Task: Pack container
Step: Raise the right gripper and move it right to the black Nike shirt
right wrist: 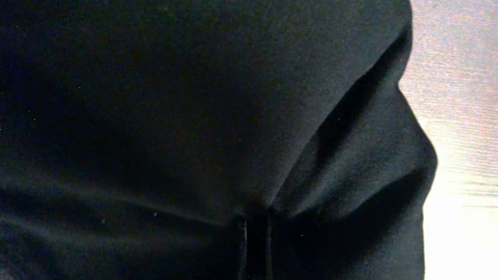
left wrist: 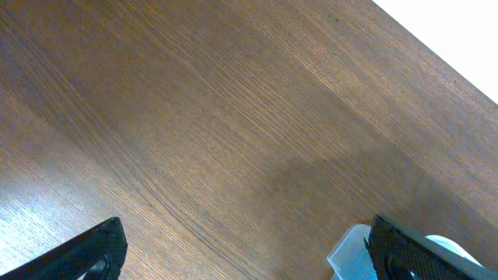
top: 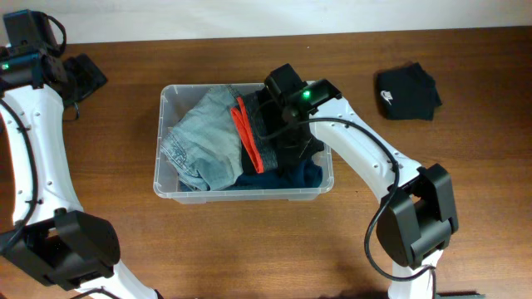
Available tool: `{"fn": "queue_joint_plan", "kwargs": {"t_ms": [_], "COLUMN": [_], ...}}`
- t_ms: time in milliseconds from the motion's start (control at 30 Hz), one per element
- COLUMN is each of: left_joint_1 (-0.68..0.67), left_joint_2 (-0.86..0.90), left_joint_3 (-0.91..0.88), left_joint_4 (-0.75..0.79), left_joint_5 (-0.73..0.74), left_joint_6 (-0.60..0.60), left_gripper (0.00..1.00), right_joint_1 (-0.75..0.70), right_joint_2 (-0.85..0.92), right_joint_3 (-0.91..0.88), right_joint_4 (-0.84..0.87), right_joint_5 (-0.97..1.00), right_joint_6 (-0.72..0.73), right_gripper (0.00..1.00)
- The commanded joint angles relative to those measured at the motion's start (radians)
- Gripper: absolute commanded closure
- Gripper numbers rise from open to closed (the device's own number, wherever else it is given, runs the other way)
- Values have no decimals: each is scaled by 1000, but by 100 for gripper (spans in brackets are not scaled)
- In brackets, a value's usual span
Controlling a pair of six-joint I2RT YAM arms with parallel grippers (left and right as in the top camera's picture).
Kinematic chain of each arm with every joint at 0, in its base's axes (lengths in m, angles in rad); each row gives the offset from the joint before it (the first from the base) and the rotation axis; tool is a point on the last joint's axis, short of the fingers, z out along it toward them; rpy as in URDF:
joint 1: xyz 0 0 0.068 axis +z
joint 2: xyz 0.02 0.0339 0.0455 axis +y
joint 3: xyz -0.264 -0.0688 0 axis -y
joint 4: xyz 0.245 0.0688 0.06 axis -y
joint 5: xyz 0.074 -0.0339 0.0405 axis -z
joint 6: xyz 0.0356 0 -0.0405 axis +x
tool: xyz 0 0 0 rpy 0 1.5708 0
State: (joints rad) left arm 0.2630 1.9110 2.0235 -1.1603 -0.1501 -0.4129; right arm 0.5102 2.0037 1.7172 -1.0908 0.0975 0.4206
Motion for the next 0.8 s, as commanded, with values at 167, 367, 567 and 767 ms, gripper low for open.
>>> {"fn": "queue_joint_plan", "kwargs": {"t_ms": [167,367,567,767], "left_joint_1": [0,0,0,0], "left_joint_2": [4,4,4,4], "left_joint_3": [6,6,6,6], "left_joint_4": [-1,-1,-1,-1], "left_joint_5": [-5,-5,-5,-5], "left_joint_6": [-13,-13,-13,-13], "left_gripper": [1,1,1,1], "right_joint_1": [-5,-127,-376,-619], "right_joint_2": [-76,-121,-118,-97], "right_joint_3": [122,301,336,309], "right_joint_4": [-10,-24,-40,-42], "right_joint_5": [133,150,39,-243], "right_joint_6": [-9,-47,27,87], "right_gripper": [93,35,4,1]}}
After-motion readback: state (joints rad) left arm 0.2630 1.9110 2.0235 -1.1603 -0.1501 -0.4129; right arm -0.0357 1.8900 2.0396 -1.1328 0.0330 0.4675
